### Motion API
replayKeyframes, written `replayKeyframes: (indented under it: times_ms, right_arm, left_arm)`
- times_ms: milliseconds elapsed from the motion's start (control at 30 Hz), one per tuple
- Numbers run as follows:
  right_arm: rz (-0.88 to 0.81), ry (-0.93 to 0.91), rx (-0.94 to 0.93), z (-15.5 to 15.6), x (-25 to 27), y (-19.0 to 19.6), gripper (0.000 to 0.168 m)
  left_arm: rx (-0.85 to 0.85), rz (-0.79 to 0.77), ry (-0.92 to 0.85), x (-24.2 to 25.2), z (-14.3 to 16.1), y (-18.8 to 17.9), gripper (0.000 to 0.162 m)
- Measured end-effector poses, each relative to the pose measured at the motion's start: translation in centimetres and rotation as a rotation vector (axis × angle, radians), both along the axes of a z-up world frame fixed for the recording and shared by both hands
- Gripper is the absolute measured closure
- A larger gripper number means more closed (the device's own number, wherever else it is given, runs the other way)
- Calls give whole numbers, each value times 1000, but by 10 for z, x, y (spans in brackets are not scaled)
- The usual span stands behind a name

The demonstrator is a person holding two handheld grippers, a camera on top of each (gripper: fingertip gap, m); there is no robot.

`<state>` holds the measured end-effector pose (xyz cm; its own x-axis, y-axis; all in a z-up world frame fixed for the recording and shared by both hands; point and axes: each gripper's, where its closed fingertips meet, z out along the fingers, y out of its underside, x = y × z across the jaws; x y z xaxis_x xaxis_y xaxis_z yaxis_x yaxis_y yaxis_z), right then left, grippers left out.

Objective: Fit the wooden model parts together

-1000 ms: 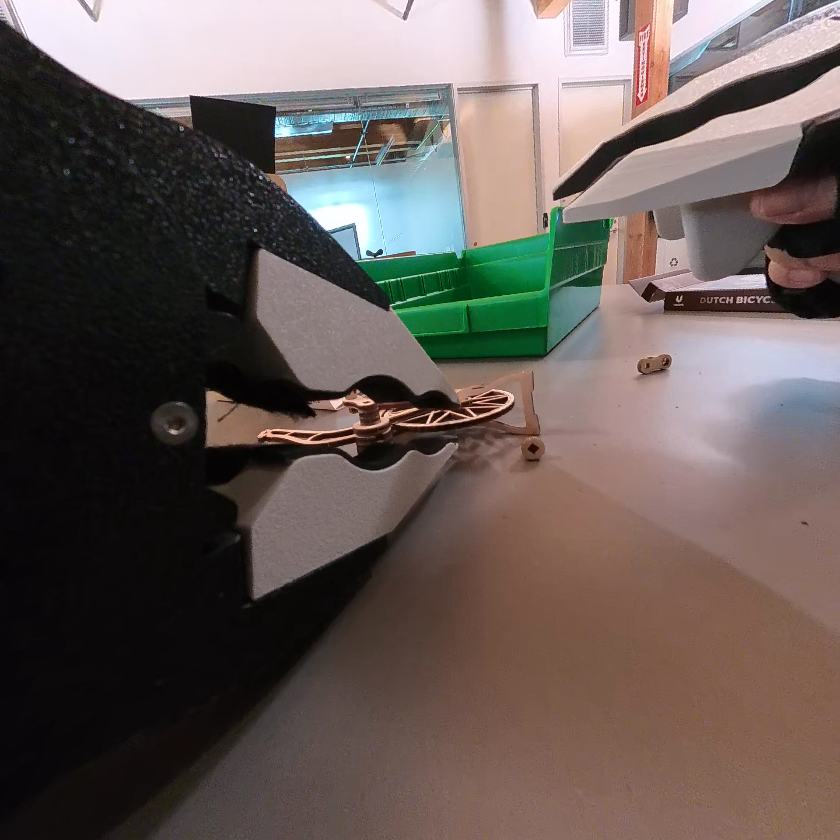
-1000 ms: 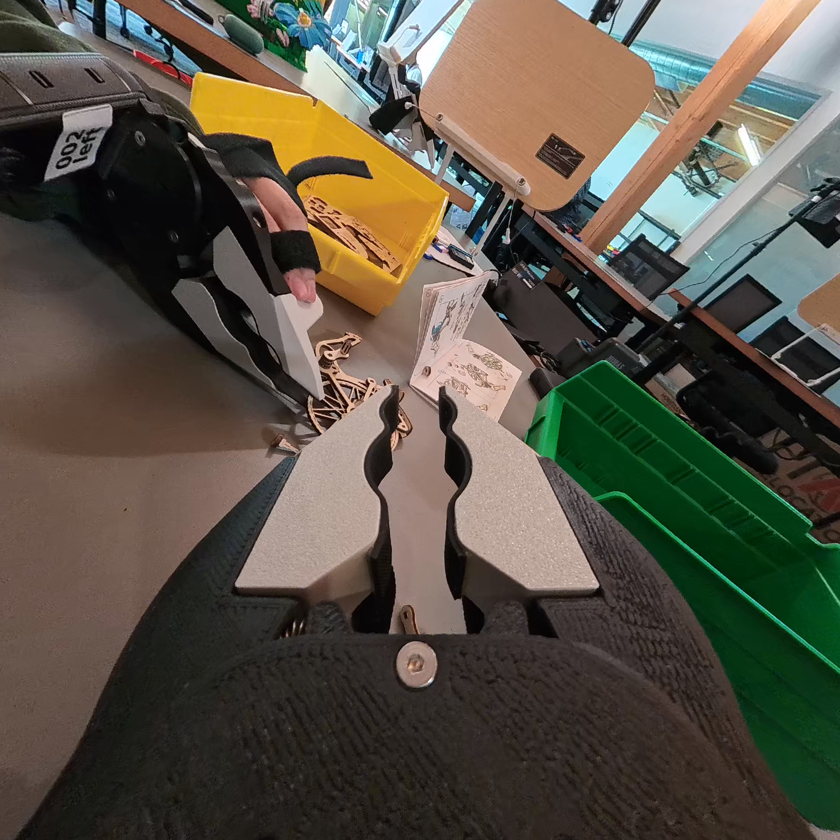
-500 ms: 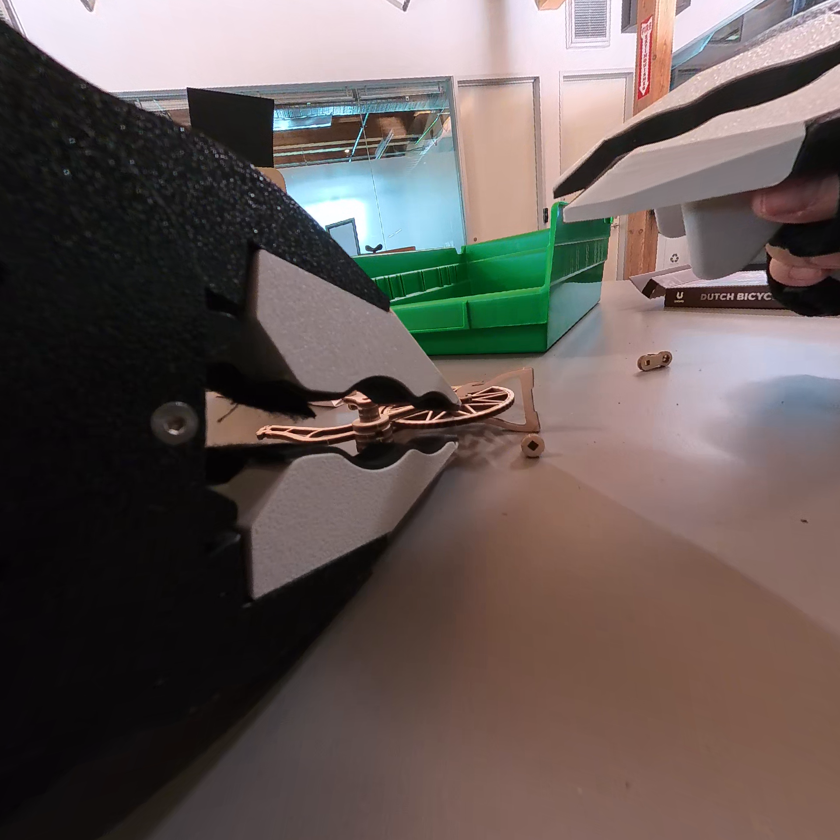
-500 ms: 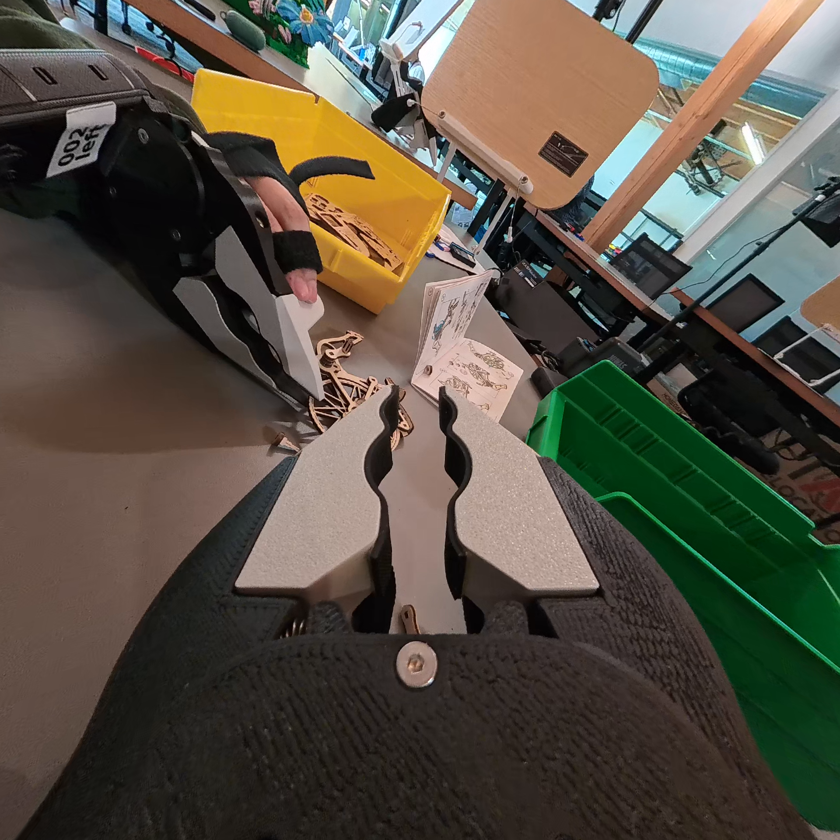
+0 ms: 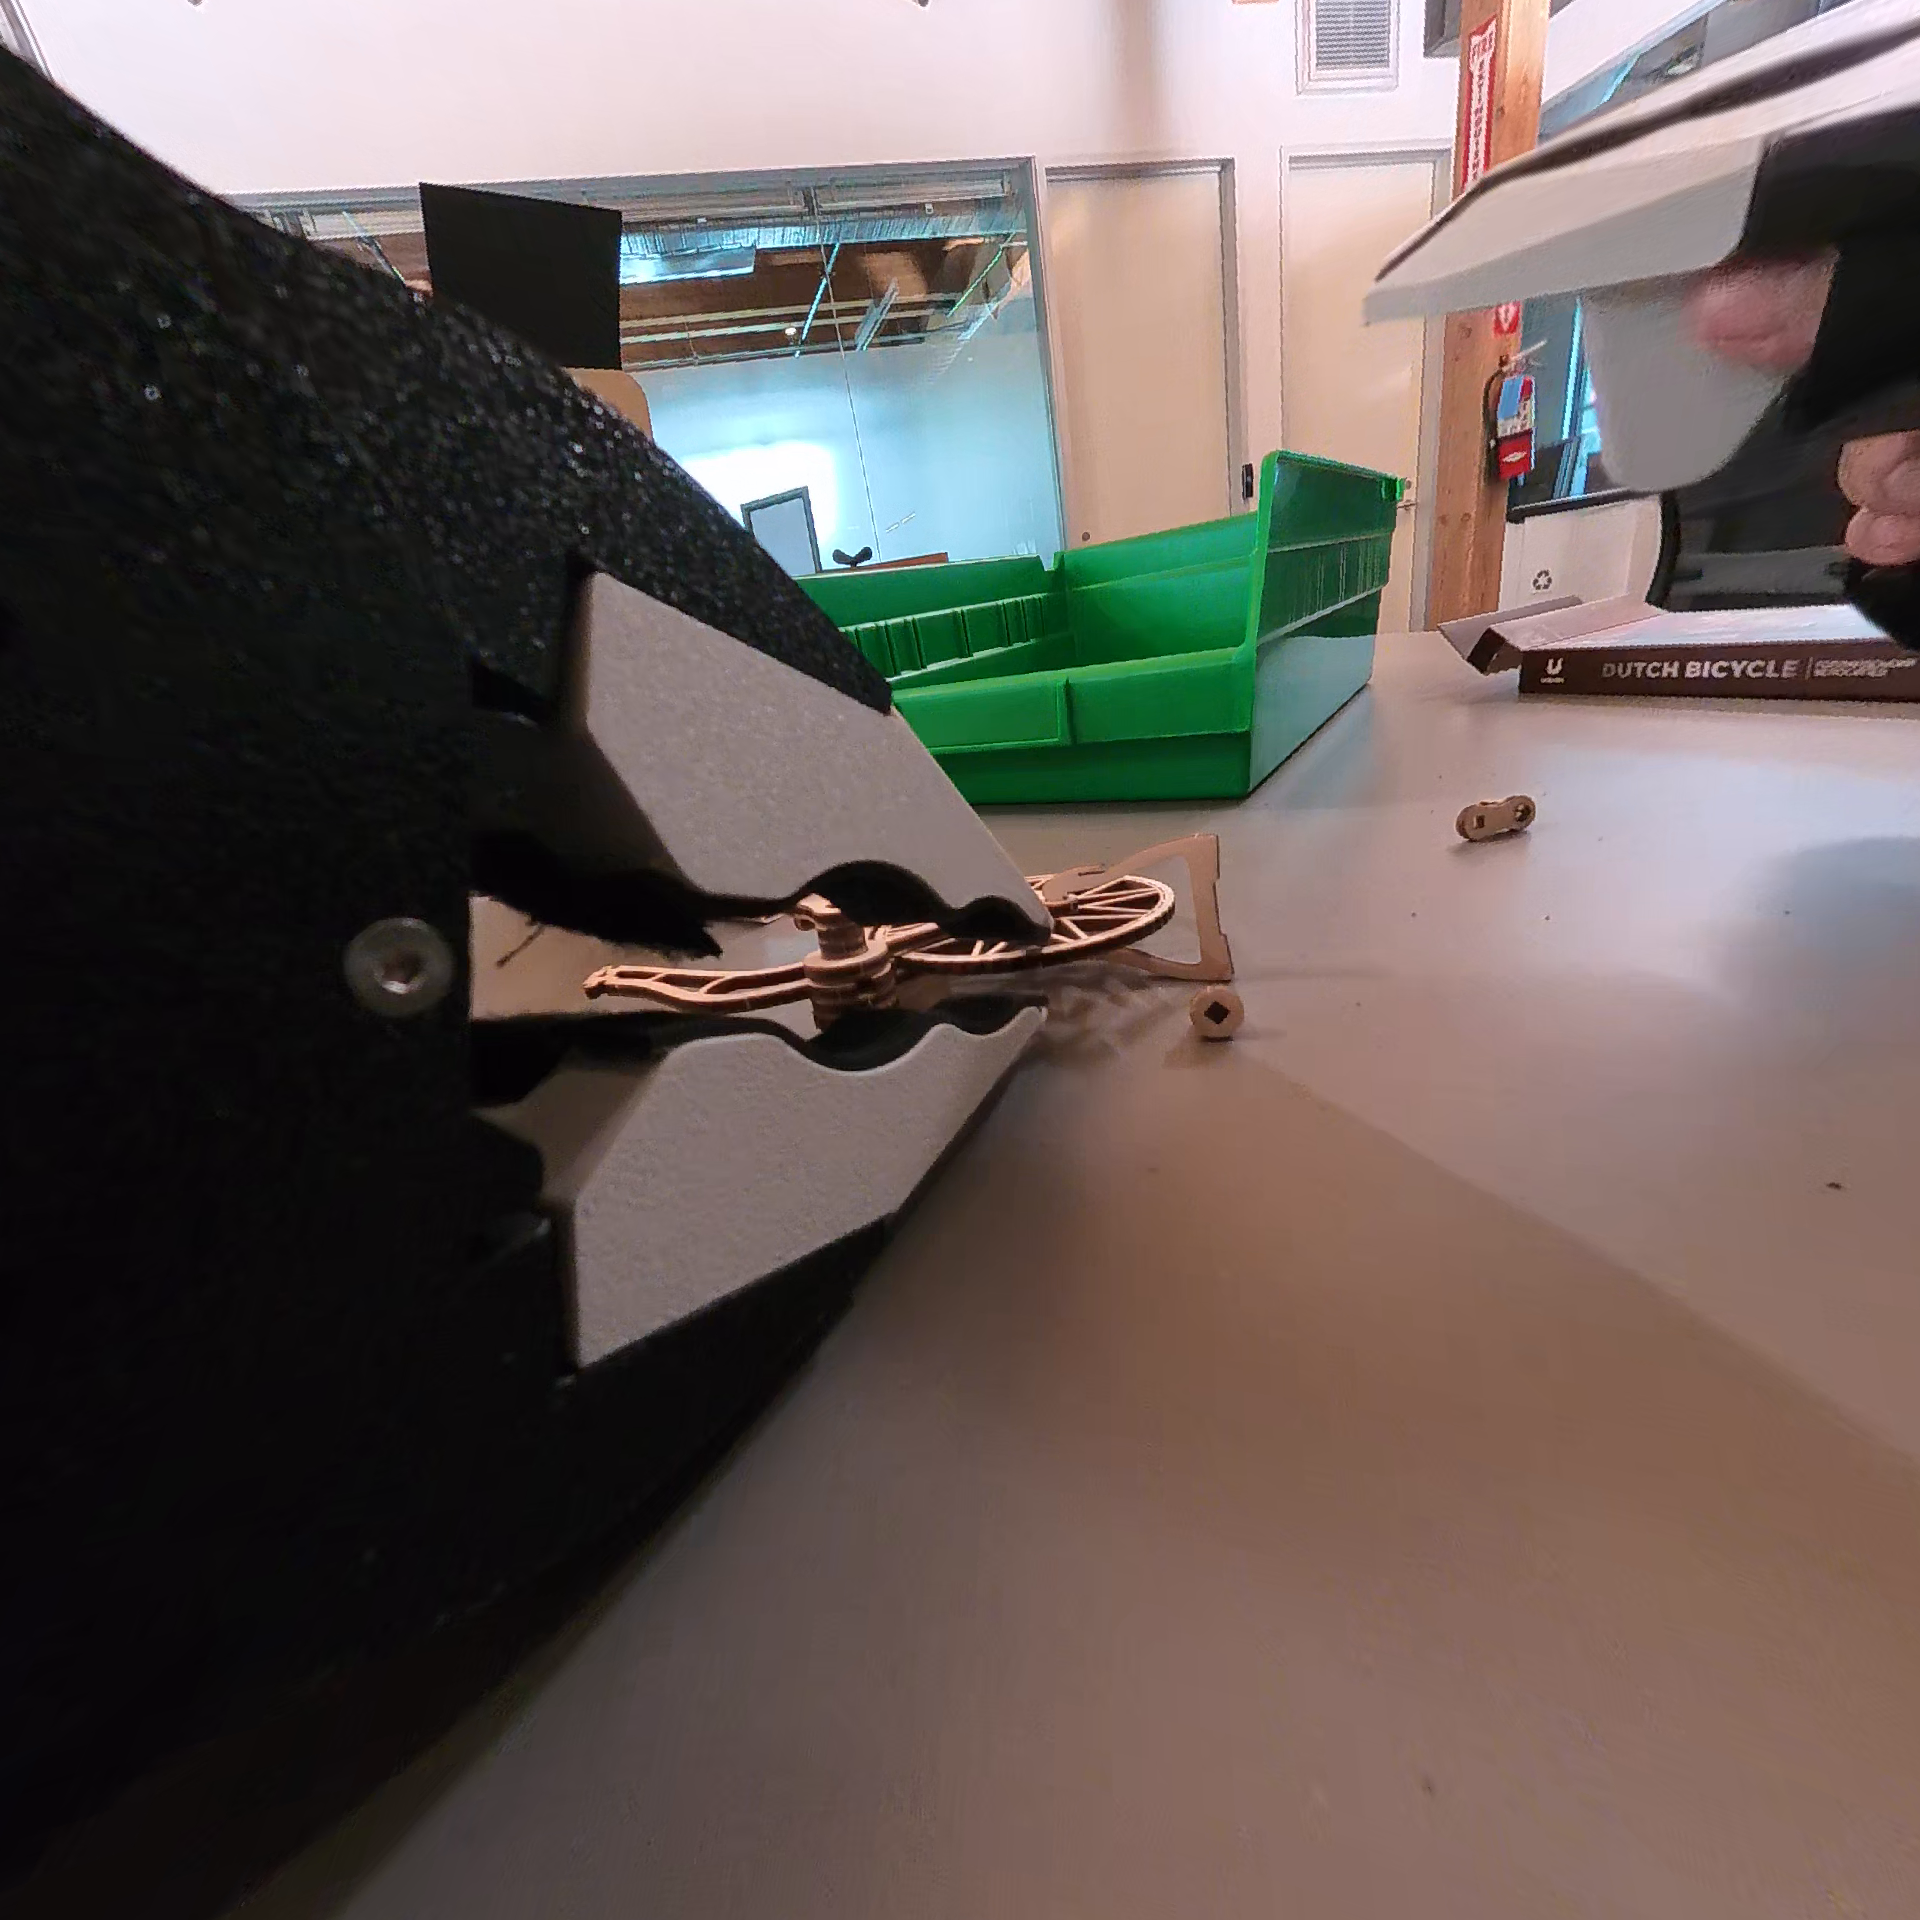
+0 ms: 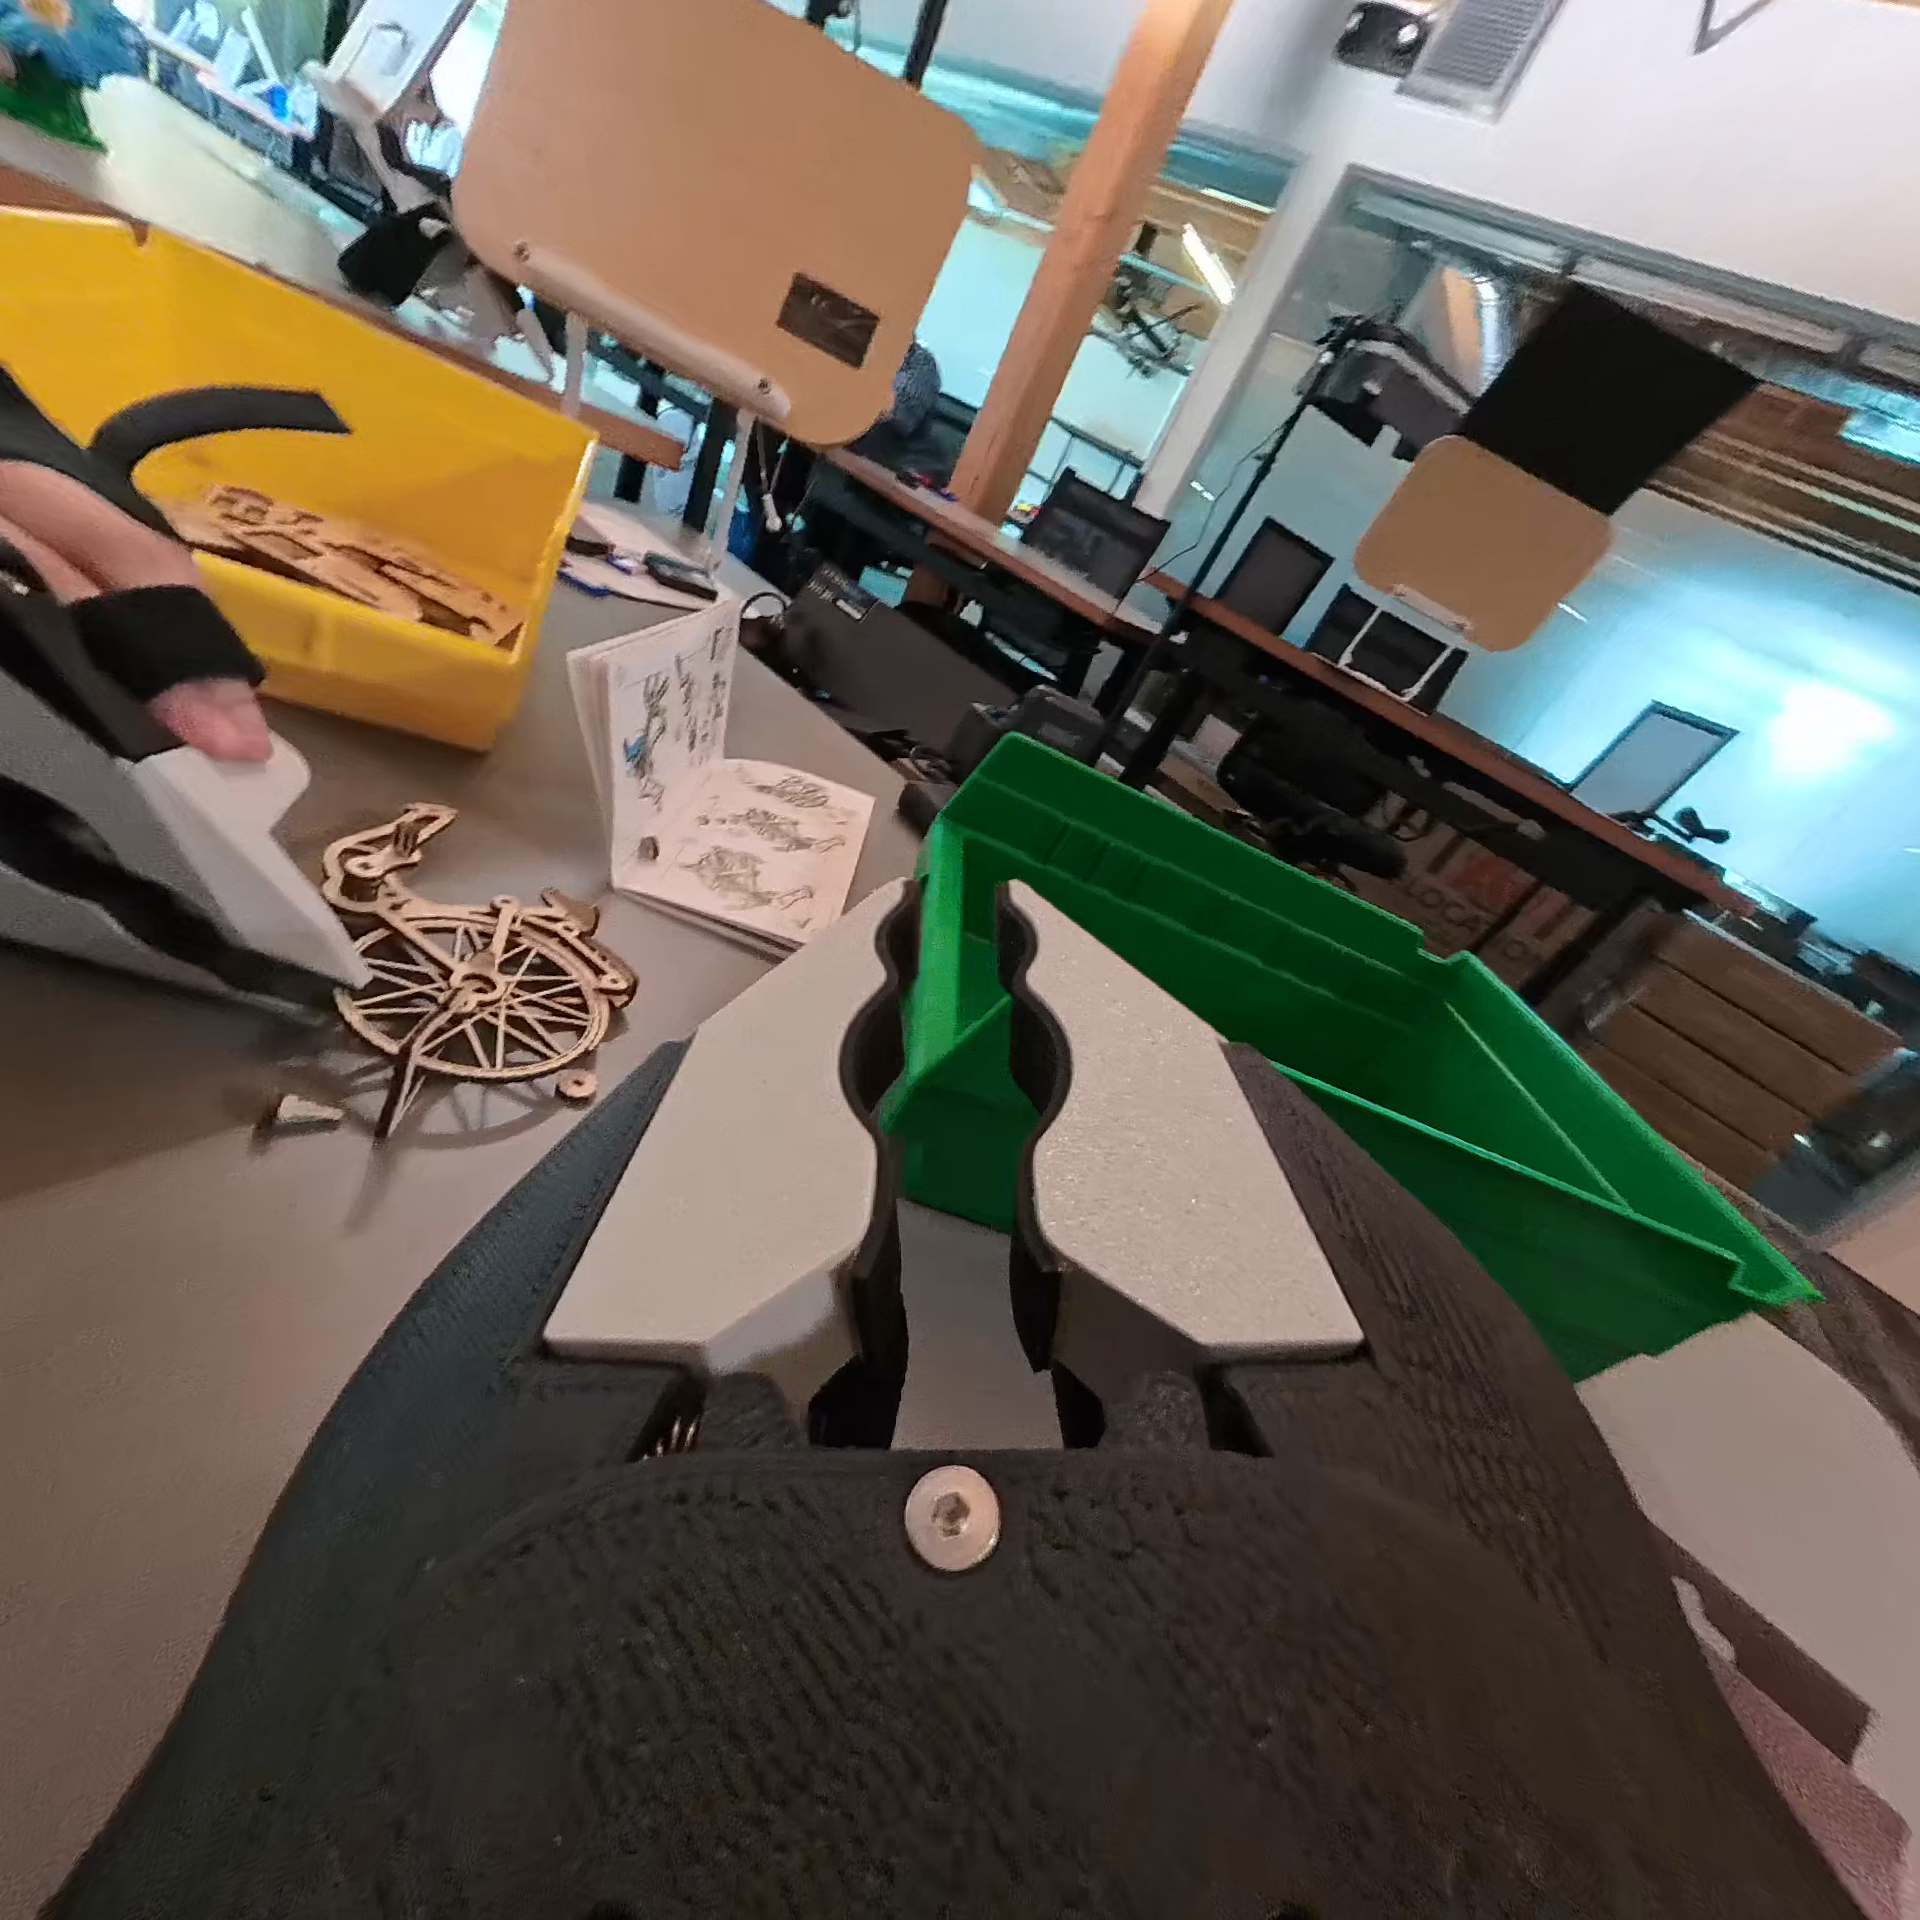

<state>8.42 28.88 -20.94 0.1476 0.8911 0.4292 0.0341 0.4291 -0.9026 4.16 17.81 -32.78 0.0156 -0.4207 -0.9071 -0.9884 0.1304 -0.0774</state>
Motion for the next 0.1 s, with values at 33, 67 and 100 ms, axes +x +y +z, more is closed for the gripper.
replayKeyframes:
  times_ms: [33,67,100]
  right_arm:
    - [-12,8,2,1,1,2,156]
    - [-21,8,9,1,1,3,156]
    - [-26,3,18,1,1,3,156]
  left_arm:
    - [0,0,0,0,0,0,156]
    - [1,1,0,0,0,0,156]
    - [2,0,-1,0,0,0,156]
